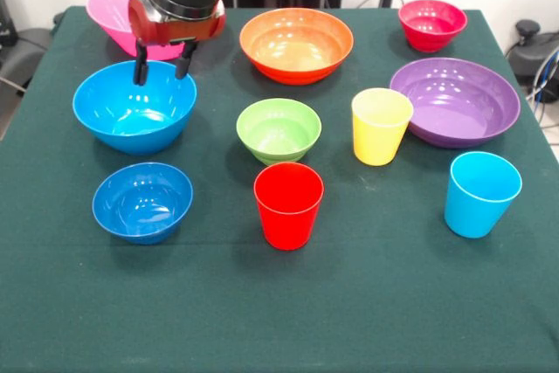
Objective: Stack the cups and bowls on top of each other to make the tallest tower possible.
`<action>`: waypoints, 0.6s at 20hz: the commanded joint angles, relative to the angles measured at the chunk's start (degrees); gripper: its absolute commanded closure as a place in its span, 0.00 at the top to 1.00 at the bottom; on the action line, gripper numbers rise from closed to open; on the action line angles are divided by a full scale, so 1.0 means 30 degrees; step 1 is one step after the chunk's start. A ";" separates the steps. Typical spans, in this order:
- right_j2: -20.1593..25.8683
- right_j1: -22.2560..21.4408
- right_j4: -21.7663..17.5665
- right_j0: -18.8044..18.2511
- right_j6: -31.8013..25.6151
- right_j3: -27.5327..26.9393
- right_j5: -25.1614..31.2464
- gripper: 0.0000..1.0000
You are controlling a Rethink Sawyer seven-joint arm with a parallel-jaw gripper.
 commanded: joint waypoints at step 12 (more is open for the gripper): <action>-0.1198 -0.0014 -0.1867 0.0415 -0.3467 0.0144 0.0472 1.00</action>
